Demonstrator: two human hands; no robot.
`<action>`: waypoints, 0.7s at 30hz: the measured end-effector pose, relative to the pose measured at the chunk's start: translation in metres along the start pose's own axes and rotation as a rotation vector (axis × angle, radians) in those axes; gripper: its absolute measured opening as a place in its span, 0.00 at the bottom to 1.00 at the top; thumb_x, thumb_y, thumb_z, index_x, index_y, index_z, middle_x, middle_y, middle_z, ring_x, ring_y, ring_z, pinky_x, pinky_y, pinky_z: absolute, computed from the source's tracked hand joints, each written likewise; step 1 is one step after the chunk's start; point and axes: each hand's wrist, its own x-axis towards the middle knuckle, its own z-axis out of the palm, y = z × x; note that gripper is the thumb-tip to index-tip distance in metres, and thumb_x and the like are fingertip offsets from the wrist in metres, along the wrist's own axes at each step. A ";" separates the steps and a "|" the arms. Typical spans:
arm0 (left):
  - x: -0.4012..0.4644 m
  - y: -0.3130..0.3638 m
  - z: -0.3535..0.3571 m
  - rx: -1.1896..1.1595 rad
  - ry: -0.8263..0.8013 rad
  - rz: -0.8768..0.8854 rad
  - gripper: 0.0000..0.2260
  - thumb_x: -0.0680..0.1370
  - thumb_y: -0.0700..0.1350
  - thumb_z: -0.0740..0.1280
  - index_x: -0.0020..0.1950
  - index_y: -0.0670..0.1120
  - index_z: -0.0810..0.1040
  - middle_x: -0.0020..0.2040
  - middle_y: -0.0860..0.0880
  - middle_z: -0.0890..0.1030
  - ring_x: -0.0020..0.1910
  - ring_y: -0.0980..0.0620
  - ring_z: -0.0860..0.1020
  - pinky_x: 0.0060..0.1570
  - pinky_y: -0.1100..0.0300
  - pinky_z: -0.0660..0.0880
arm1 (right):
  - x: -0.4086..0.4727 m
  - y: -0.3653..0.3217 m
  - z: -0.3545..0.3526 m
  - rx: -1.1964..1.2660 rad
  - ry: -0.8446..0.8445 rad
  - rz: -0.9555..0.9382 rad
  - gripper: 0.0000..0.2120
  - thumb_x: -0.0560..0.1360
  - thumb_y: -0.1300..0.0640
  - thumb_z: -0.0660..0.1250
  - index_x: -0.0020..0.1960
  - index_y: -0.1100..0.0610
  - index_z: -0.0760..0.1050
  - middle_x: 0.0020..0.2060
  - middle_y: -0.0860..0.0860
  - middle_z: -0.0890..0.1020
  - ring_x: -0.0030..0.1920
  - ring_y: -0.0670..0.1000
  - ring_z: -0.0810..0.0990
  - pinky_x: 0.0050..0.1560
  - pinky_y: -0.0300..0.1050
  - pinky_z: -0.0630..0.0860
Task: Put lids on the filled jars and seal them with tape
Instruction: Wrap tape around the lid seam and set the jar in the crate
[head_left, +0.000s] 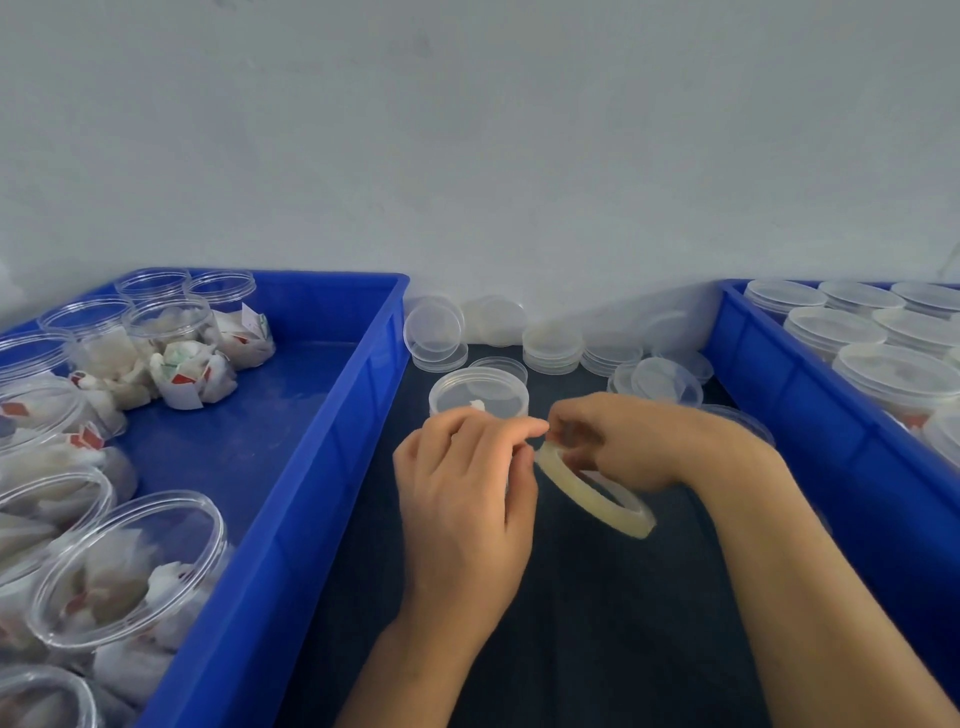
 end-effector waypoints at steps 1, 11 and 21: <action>0.000 -0.001 0.000 0.024 -0.015 0.013 0.10 0.80 0.40 0.74 0.59 0.50 0.84 0.52 0.57 0.82 0.60 0.52 0.77 0.56 0.51 0.71 | 0.001 -0.001 0.003 -0.006 -0.004 -0.009 0.06 0.84 0.50 0.66 0.50 0.39 0.73 0.50 0.40 0.81 0.52 0.47 0.80 0.59 0.54 0.79; 0.000 -0.004 -0.002 0.079 -0.093 0.026 0.08 0.81 0.43 0.71 0.60 0.52 0.83 0.54 0.55 0.82 0.63 0.51 0.76 0.57 0.50 0.71 | -0.011 -0.004 0.032 0.122 0.182 -0.031 0.07 0.82 0.48 0.67 0.48 0.38 0.71 0.41 0.44 0.80 0.39 0.45 0.79 0.41 0.43 0.75; 0.001 -0.002 -0.004 0.016 -0.051 0.003 0.06 0.82 0.42 0.71 0.57 0.51 0.85 0.52 0.57 0.83 0.60 0.52 0.78 0.55 0.49 0.73 | -0.041 -0.027 0.068 1.133 0.227 -0.144 0.09 0.86 0.55 0.61 0.58 0.53 0.80 0.44 0.60 0.88 0.44 0.62 0.88 0.47 0.54 0.85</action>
